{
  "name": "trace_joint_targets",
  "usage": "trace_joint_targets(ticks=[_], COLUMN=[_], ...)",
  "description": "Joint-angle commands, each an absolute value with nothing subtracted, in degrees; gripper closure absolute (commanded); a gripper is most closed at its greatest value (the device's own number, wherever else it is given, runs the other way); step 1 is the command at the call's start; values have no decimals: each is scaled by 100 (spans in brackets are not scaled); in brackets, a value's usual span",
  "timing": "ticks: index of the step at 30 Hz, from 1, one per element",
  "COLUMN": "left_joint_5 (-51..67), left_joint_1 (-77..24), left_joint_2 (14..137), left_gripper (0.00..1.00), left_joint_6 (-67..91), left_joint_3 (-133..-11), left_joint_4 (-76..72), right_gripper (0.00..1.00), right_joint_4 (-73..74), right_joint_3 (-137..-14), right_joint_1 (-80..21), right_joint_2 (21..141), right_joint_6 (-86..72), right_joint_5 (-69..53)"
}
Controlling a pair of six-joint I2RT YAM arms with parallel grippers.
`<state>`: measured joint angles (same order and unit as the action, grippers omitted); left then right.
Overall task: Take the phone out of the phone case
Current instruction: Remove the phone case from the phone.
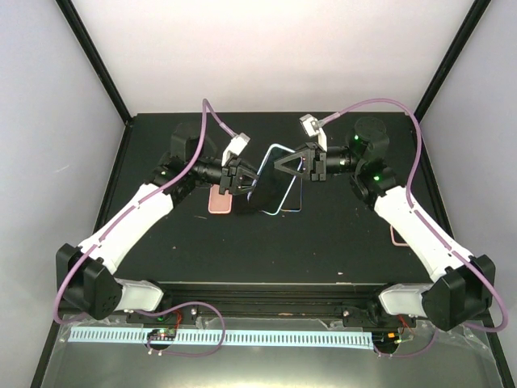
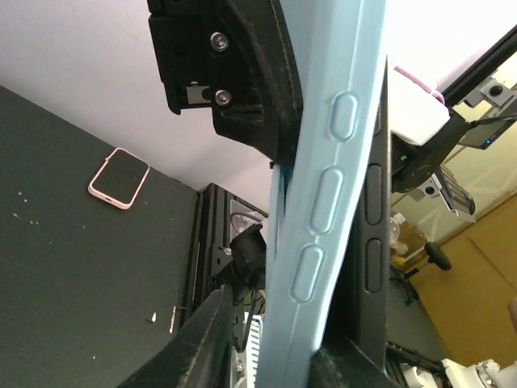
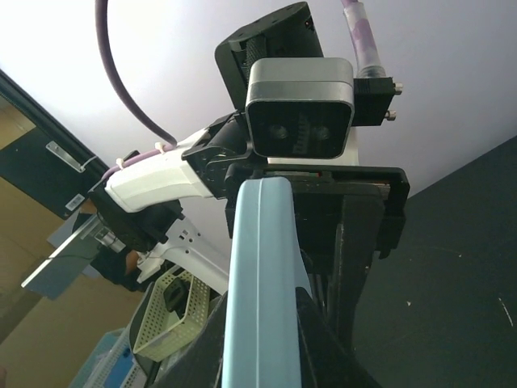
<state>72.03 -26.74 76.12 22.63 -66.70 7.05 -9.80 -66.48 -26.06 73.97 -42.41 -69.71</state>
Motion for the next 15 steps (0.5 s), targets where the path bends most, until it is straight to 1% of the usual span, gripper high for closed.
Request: trace_joint_targets(ticks=[1,5,6,9,12,15], left_joint_5=[6456,6663,6684,6657,6600,6478], left_joint_1=[-2908,-2839,-2816,-2727,-2607,-2488], left_joint_2=[7716,7562,7533,7498,7482,7462], left_gripper=[84,96,98,99,98,98], left_joint_6=[2478,3496,3707,4073,4325,4669], left_joint_3=[-7060,-6508,-6422,-6291,-6170,-5999], left_joint_4=[13,-1202,-1346,-1605,-1782,-2041], right_gripper=[99,99,97,88,81,65], right_joint_4=[-221,137,168,365,577,625], right_joint_3=[-6895,-7249,-7317,-7501,-7576,-7604], right_joint_1=[-3219,-3016,-2958,-2745,-2485,-2220], right_joint_2=[7680,7837,7870,7978,7998,7989], right_joint_6=[-4044,-3868,-3867,-3792,-3672,-3652], right_joint_5=[-7943,-7966,-7953,-7818,-7573,-7365])
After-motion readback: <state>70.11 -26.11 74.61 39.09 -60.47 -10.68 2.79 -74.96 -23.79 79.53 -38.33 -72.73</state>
